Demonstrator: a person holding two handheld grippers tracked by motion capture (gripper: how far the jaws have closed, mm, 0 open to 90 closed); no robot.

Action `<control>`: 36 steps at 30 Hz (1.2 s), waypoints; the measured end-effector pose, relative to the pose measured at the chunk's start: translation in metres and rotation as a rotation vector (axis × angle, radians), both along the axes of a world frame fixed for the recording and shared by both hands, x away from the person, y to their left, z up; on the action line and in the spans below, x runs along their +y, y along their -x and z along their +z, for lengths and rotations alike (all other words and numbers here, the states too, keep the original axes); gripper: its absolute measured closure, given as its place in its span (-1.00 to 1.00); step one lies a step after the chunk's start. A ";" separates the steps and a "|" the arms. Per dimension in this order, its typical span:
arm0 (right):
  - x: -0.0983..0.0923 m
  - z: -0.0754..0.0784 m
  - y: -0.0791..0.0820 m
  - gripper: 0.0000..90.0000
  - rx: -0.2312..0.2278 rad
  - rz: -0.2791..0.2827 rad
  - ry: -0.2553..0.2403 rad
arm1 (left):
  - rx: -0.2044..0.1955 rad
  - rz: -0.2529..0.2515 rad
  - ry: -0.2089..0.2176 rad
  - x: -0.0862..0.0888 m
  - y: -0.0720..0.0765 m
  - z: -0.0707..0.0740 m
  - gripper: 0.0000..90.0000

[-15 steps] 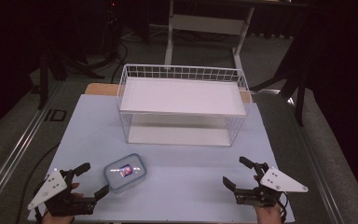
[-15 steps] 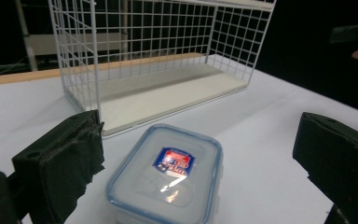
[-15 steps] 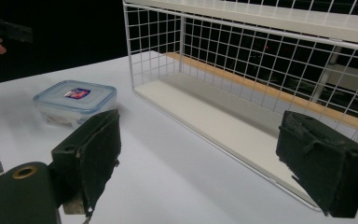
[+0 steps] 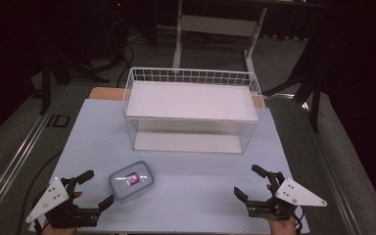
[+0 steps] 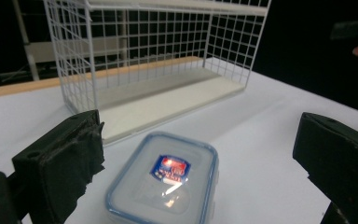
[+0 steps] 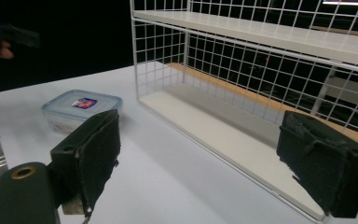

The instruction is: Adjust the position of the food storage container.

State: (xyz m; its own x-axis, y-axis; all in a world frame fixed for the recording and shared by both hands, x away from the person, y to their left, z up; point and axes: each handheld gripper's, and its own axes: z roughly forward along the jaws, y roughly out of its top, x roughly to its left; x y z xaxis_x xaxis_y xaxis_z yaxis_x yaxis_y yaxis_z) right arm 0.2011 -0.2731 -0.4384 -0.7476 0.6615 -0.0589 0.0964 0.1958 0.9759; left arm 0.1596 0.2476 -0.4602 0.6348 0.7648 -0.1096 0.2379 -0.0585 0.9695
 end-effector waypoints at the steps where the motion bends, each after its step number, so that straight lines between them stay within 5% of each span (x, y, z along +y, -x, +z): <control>1: 0.000 0.000 0.000 -0.70 0.003 0.005 -0.004 | 0.006 0.005 -0.006 0.001 -0.001 0.004 -0.94; 4: 0.001 0.001 0.001 -0.71 0.003 0.004 -0.007 | -0.005 0.034 -0.073 0.002 -0.002 0.015 -0.94; 7: 0.003 0.000 0.001 -0.71 0.005 0.003 -0.008 | 0.043 0.013 -0.099 0.008 -0.008 0.021 -0.94; 11: 0.006 -0.001 0.001 -0.71 0.005 0.013 -0.007 | 0.074 0.054 -0.114 0.020 -0.014 0.018 -0.78; 18: 0.007 -0.004 -0.001 -0.71 0.022 0.020 -0.007 | 0.189 0.062 -0.173 0.033 -0.023 -0.005 0.20; 19: 0.007 -0.004 -0.002 -0.71 0.026 0.021 -0.010 | 0.247 0.059 -0.206 0.032 -0.026 -0.016 0.36; 22: 0.008 -0.005 -0.002 -0.71 0.029 0.023 -0.010 | 0.292 0.051 -0.294 0.030 -0.027 -0.026 0.65; 26: 0.009 -0.004 0.000 -0.71 0.020 0.029 -0.002 | 0.359 0.026 -0.300 0.034 -0.029 -0.035 1.00; 36: 0.010 -0.007 -0.002 -0.71 0.035 0.038 0.002 | 0.439 -0.065 -0.384 0.015 -0.039 -0.055 1.00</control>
